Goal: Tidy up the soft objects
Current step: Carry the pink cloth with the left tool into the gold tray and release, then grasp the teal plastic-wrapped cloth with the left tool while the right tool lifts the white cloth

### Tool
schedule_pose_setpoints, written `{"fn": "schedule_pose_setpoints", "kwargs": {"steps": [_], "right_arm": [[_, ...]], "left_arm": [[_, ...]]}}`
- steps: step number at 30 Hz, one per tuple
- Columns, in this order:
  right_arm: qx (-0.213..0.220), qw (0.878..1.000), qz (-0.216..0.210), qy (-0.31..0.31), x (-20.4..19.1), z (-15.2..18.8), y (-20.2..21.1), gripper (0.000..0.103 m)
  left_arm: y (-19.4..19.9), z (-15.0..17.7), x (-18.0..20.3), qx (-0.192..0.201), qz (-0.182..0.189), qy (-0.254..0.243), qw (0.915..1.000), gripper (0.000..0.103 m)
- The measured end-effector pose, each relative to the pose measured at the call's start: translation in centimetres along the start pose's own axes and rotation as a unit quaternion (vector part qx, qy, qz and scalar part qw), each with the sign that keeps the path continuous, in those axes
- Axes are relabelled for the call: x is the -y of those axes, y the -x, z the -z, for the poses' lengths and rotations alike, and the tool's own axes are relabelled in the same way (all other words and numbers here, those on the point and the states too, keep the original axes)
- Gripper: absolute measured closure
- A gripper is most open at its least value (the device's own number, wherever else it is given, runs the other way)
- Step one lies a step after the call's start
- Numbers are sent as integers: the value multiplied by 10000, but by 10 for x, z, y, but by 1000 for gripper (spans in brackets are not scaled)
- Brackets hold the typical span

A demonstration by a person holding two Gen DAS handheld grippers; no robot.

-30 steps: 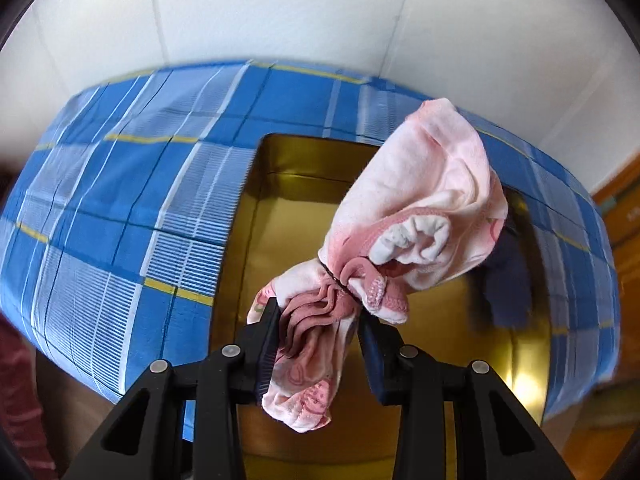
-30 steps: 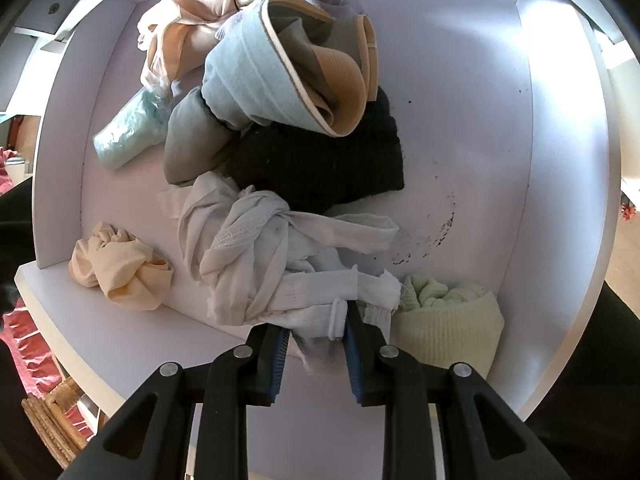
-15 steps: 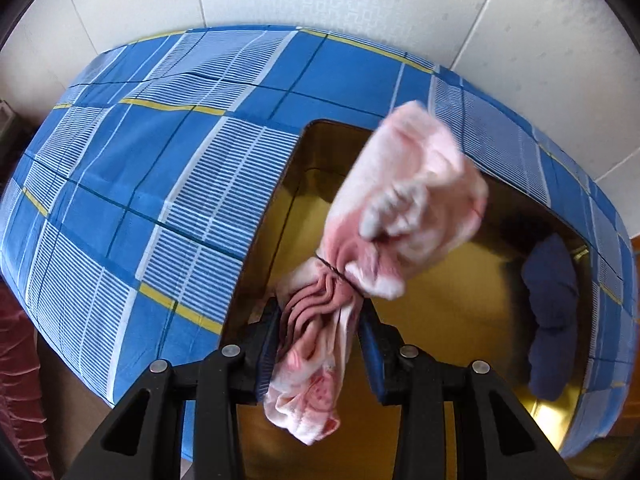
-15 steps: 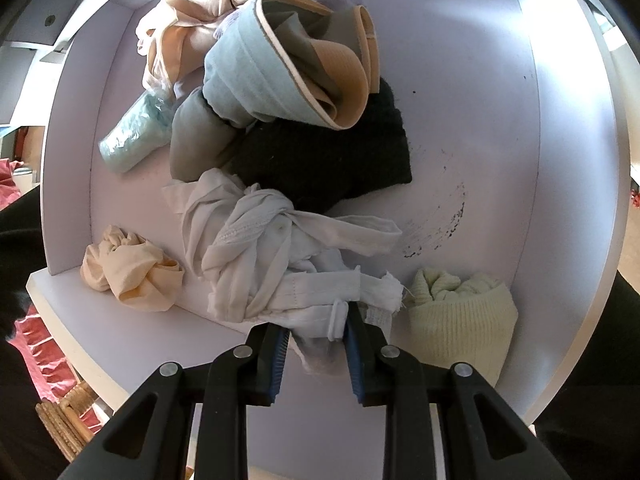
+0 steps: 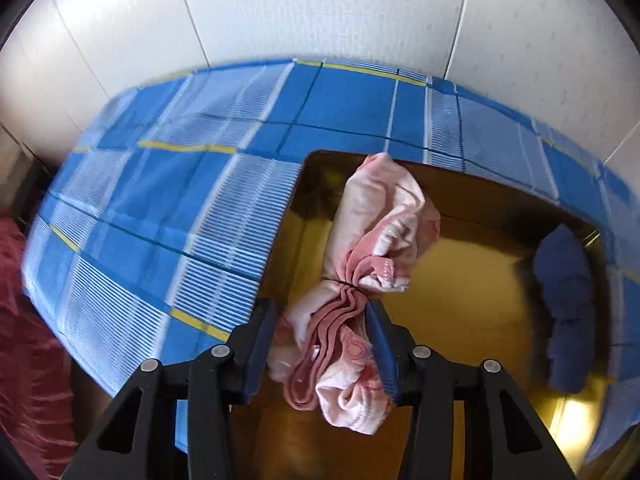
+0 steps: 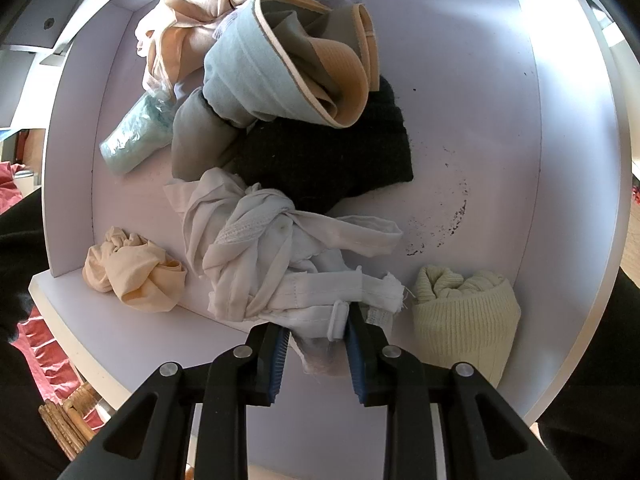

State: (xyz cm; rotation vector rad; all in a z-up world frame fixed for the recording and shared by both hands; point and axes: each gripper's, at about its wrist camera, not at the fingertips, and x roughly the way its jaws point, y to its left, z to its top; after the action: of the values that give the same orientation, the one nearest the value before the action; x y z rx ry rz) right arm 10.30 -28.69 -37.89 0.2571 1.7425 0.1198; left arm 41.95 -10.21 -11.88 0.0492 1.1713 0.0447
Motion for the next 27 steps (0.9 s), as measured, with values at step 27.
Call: {"fn": "schedule_pose_setpoints", "kwargs": {"steps": [27], "right_arm": [[-21, 9988, 364, 333, -23, -3, -6, 71]], "left_arm": [[112, 102, -66, 2313, 1113, -1185, 9592, 19]]}}
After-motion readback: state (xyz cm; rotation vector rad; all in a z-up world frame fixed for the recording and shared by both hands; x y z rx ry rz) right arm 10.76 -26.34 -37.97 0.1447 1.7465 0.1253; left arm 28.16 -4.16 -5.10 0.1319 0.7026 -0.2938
